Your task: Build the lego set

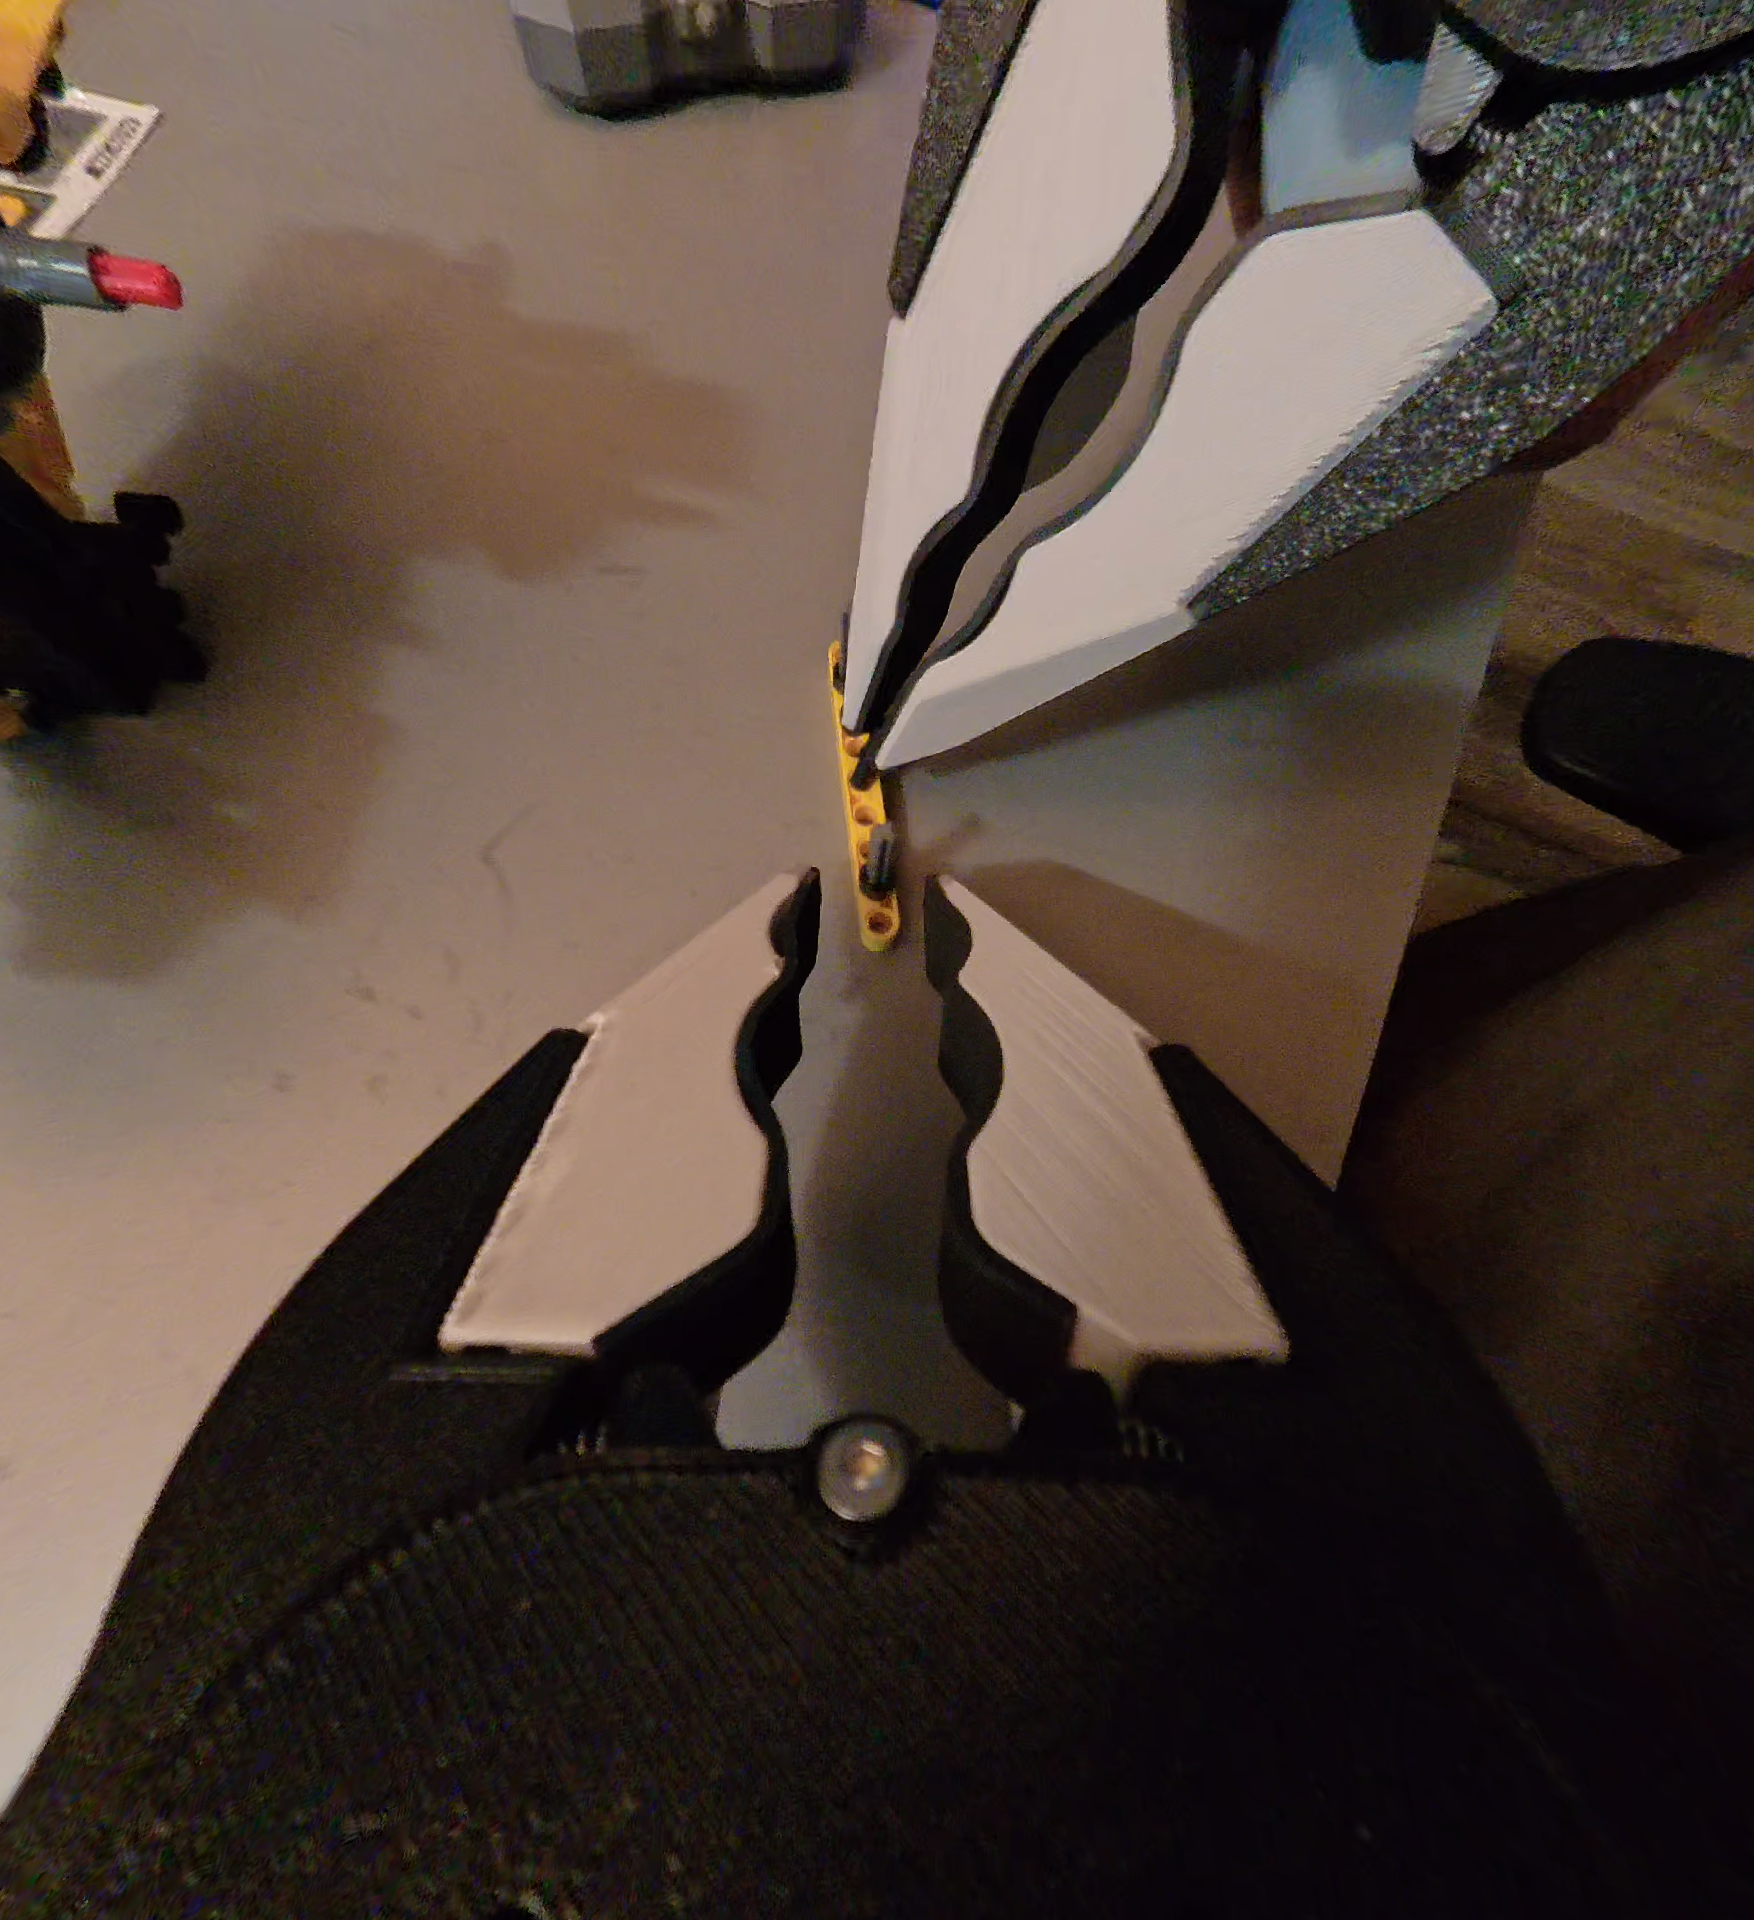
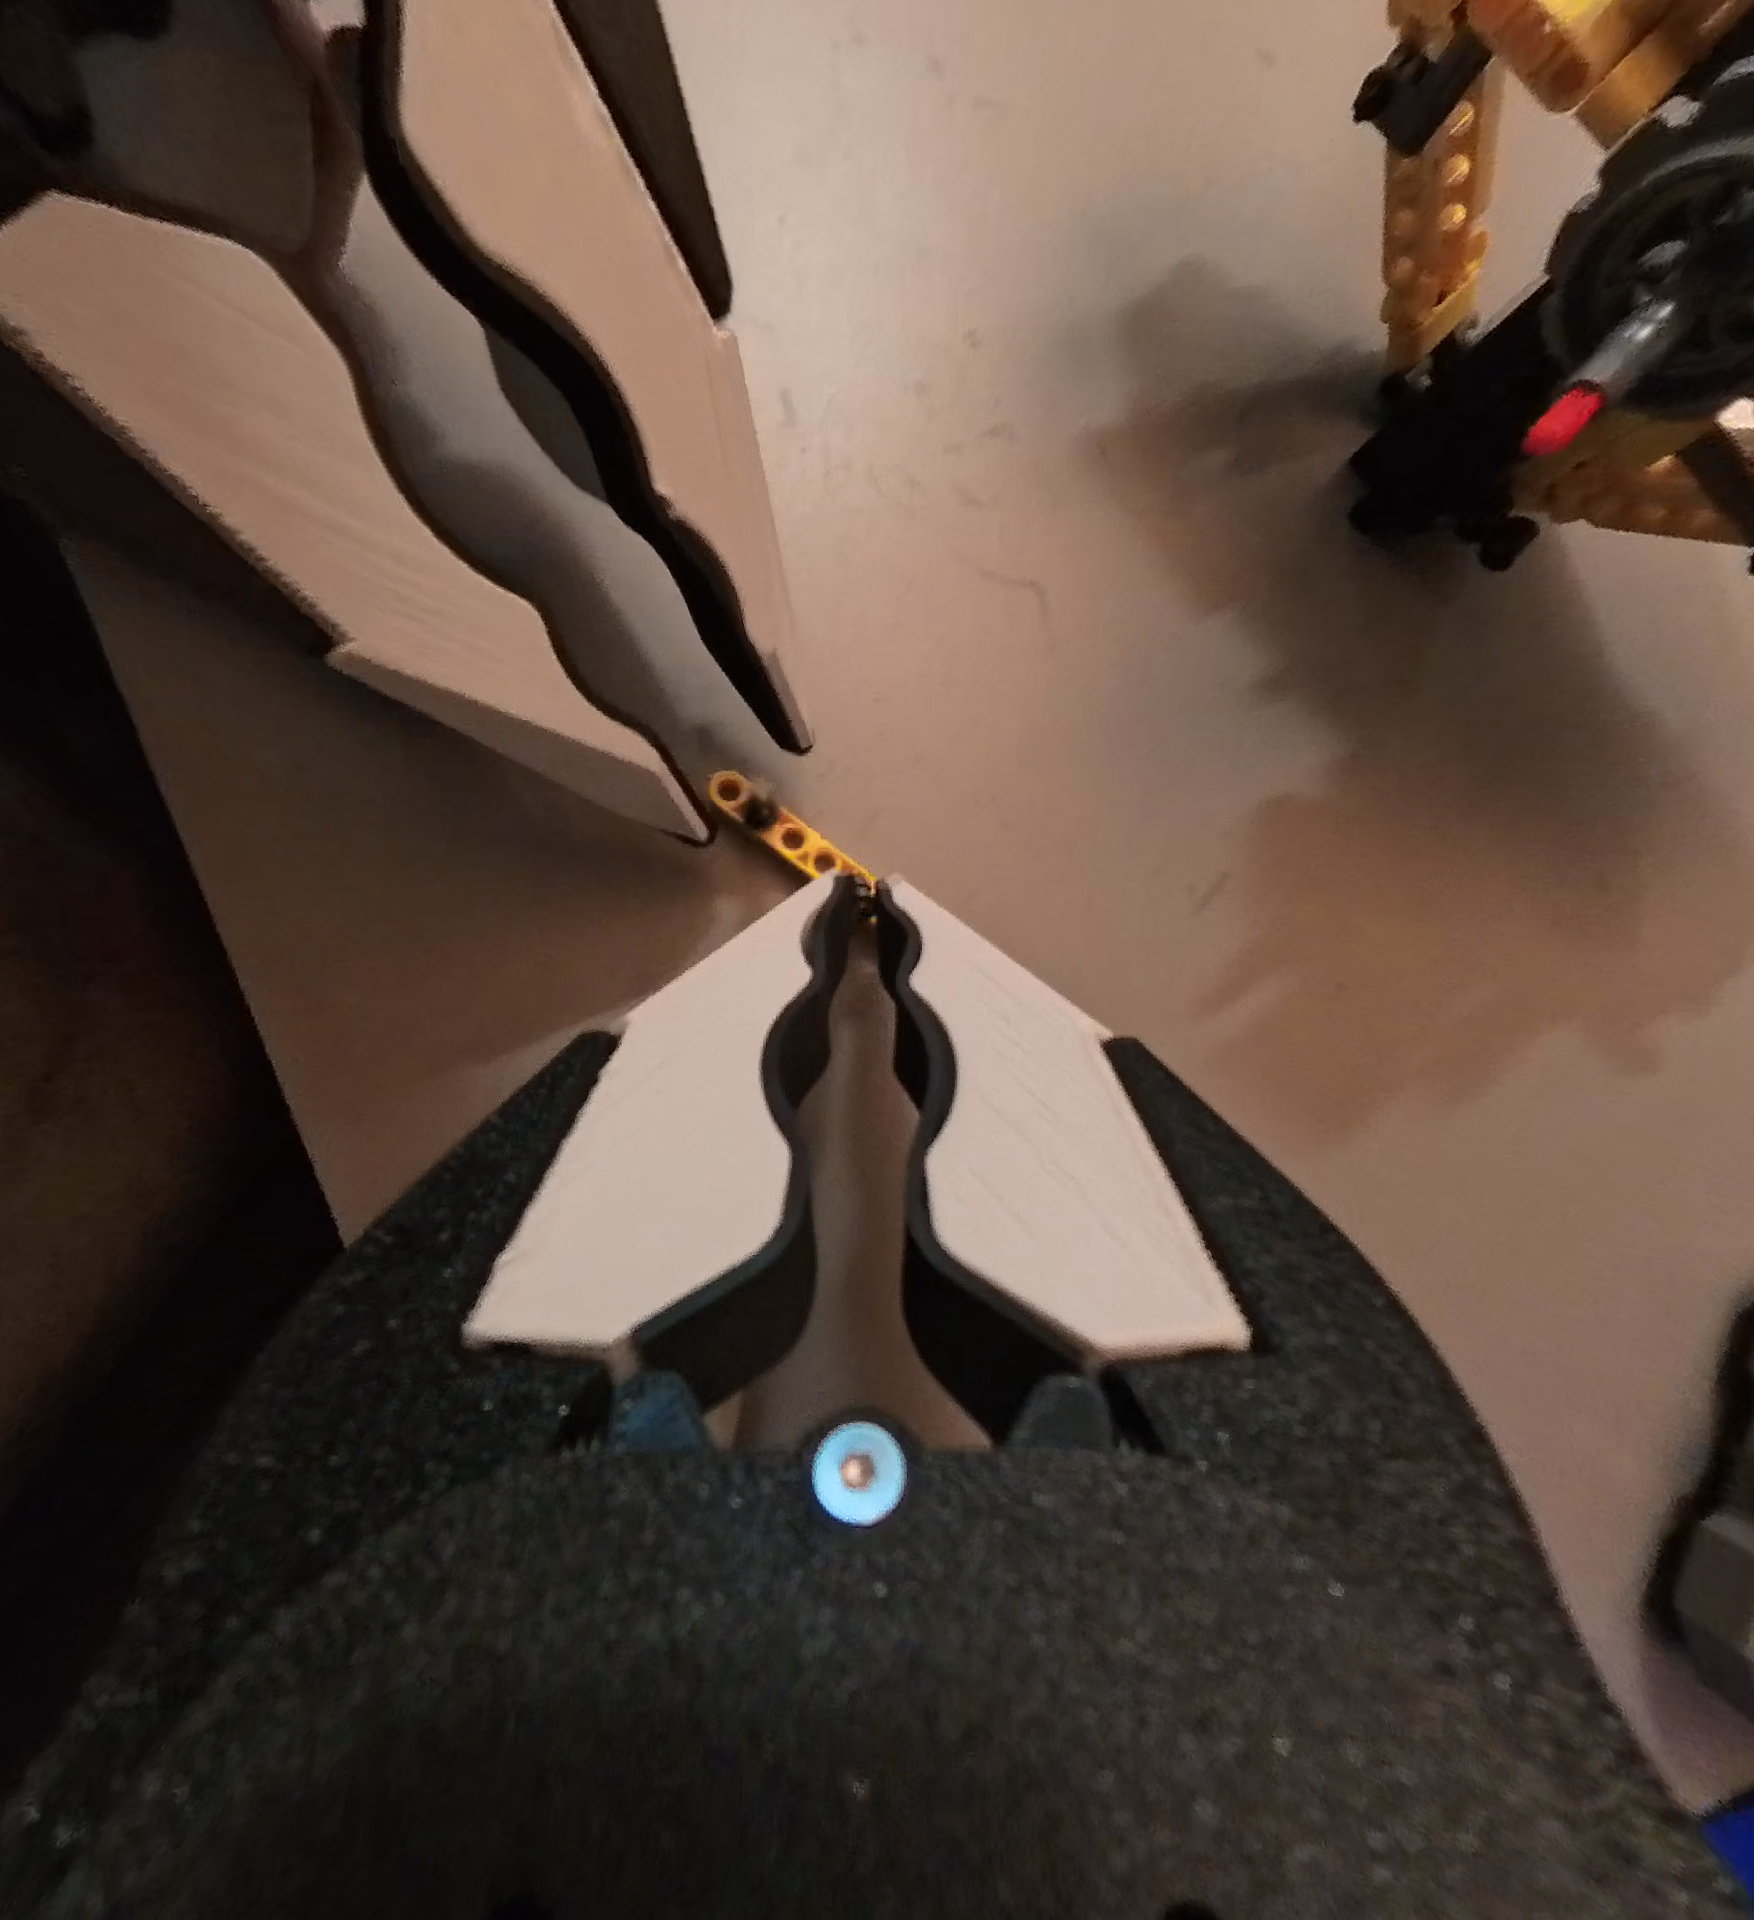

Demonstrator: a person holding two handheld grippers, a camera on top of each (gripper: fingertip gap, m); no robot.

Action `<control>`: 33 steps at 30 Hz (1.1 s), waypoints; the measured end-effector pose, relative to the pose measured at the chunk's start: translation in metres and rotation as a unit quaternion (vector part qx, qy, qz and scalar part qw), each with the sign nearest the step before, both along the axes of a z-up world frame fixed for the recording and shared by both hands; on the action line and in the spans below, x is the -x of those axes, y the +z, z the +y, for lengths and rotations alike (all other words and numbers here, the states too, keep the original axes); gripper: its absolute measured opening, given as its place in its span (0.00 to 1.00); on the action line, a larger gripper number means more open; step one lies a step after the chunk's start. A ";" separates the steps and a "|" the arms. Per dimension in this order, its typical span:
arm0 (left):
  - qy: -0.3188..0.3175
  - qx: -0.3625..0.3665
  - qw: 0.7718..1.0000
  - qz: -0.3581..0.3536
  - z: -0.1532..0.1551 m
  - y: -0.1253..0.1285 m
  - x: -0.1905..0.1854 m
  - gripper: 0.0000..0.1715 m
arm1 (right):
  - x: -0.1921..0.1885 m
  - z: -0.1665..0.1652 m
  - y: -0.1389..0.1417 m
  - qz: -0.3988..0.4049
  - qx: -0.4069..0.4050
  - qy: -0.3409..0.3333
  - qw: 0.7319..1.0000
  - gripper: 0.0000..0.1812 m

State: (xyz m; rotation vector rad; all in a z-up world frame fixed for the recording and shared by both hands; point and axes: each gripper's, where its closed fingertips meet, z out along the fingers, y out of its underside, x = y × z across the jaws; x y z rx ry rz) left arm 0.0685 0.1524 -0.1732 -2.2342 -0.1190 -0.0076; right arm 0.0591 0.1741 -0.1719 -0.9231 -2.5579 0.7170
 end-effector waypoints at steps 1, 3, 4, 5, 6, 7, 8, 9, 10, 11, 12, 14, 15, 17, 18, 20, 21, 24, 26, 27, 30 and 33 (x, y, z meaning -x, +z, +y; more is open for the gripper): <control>-0.001 0.003 1.000 0.009 0.000 -0.001 0.000 0.09 | 0.000 0.000 0.000 -0.003 -0.004 0.001 1.000 0.02; -0.001 0.014 1.000 0.026 0.000 -0.004 -0.001 0.09 | 0.000 0.000 0.000 -0.010 -0.009 0.005 1.000 0.02; -0.002 0.021 0.999 0.033 0.000 -0.006 -0.001 0.08 | 0.000 0.000 0.000 -0.014 -0.011 0.006 1.000 0.02; -0.003 0.026 0.999 0.039 0.000 -0.007 -0.001 0.08 | 0.000 0.000 -0.001 -0.018 -0.013 0.008 1.000 0.02; -0.003 0.030 0.999 0.045 0.001 -0.008 -0.002 0.07 | 0.000 0.000 -0.001 -0.023 -0.016 0.010 1.000 0.02; -0.003 0.033 0.998 0.050 0.001 -0.009 -0.002 0.06 | 0.000 0.000 -0.001 -0.026 -0.020 0.013 0.999 0.02; -0.002 0.035 0.998 0.055 0.001 -0.010 -0.001 0.05 | 0.000 -0.001 -0.001 -0.030 -0.024 0.016 0.999 0.02; -0.002 0.037 0.997 0.061 0.001 -0.010 -0.001 0.04 | 0.000 -0.001 -0.001 -0.034 -0.029 0.019 0.999 0.02; -0.001 0.039 0.997 0.068 0.001 -0.011 -0.001 0.04 | 0.000 -0.001 -0.002 -0.037 -0.034 0.023 0.998 0.02; -0.001 0.042 0.996 0.076 0.001 -0.011 -0.001 0.04 | 0.001 -0.001 -0.002 -0.040 -0.039 0.027 0.998 0.02; -0.001 0.043 0.996 0.084 0.001 -0.012 -0.001 0.04 | 0.001 -0.001 -0.002 -0.043 -0.044 0.030 0.998 0.02; -0.002 0.044 0.995 0.094 0.002 -0.012 -0.001 0.04 | 0.002 -0.002 -0.002 -0.049 -0.050 0.036 0.997 0.02; -0.003 0.044 0.994 0.096 0.002 -0.012 -0.001 0.04 | 0.002 -0.002 -0.002 -0.052 -0.052 0.039 0.997 0.02; -0.004 0.044 0.995 0.094 0.002 -0.012 -0.001 0.04 | 0.002 -0.002 -0.001 -0.058 -0.055 0.045 0.996 0.02; -0.005 0.044 0.995 0.094 0.002 -0.012 -0.002 0.04 | 0.002 -0.002 -0.001 -0.062 -0.057 0.048 0.995 0.02; -0.008 0.044 0.994 0.100 0.002 -0.012 -0.002 0.04 | 0.003 -0.002 -0.001 -0.067 -0.063 0.055 0.994 0.02; -0.009 0.044 0.994 0.104 0.003 -0.012 -0.002 0.04 | 0.003 -0.003 -0.001 -0.069 -0.068 0.059 0.994 0.02; -0.013 0.044 0.993 0.112 0.003 -0.012 -0.001 0.04 | 0.005 -0.004 -0.001 -0.076 -0.081 0.072 0.991 0.02; -0.015 0.043 0.993 0.111 0.003 -0.012 -0.001 0.04 | 0.005 -0.003 -0.001 -0.085 -0.085 0.076 0.990 0.02; -0.016 0.043 0.993 0.110 0.003 -0.012 -0.001 0.04 | 0.005 -0.003 -0.001 -0.089 -0.086 0.078 0.989 0.02; -0.016 0.043 0.993 0.108 0.003 -0.012 -0.001 0.04 | 0.003 -0.002 -0.001 -0.099 -0.092 0.082 0.987 0.02; -0.017 0.043 0.993 0.106 0.003 -0.012 -0.001 0.04 | 0.002 -0.001 -0.001 -0.109 -0.097 0.080 0.986 0.02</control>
